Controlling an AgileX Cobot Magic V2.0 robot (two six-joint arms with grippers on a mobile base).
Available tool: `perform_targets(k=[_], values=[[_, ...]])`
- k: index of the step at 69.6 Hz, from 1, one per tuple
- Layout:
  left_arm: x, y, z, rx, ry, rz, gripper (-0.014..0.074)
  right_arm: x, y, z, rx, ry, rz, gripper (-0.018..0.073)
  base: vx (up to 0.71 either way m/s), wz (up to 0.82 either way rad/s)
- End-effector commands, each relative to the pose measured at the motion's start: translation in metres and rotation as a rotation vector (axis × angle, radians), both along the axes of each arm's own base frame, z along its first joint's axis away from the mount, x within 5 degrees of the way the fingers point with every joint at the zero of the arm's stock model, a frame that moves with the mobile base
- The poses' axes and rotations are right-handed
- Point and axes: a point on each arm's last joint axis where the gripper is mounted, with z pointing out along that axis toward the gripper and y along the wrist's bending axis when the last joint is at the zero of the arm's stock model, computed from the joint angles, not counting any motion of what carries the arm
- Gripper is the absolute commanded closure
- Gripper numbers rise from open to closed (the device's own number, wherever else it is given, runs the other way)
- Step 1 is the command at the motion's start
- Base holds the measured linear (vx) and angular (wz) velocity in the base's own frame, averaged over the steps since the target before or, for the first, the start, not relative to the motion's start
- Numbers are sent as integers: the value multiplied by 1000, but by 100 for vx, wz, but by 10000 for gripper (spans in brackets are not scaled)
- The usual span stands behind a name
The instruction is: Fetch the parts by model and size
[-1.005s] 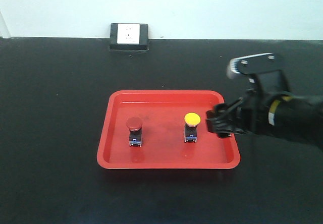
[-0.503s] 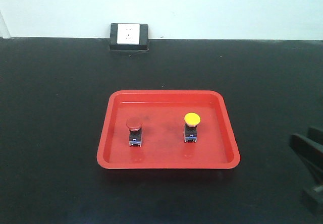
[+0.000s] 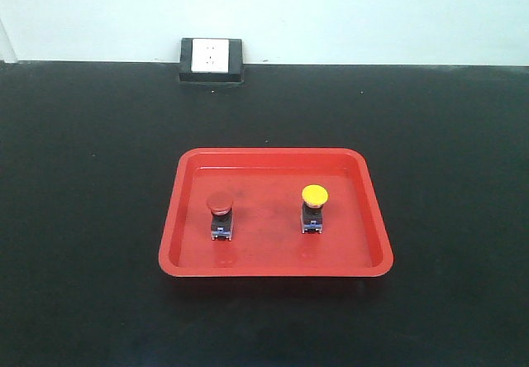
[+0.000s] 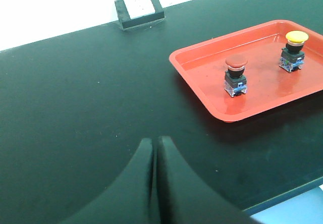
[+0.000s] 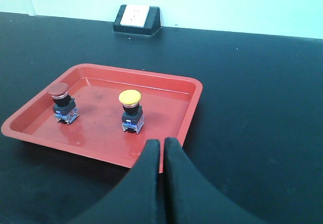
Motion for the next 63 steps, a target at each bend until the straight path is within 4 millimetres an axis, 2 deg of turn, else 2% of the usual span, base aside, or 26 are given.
perform_targets(k=[1, 63], values=[[2, -1, 13, -23, -77, -13, 596, 1, 1, 13, 1, -79, 9, 568, 0, 0], [2, -2, 17, -37, -123, -20, 596, 1, 1, 13, 3, -78, 9, 568, 0, 0]])
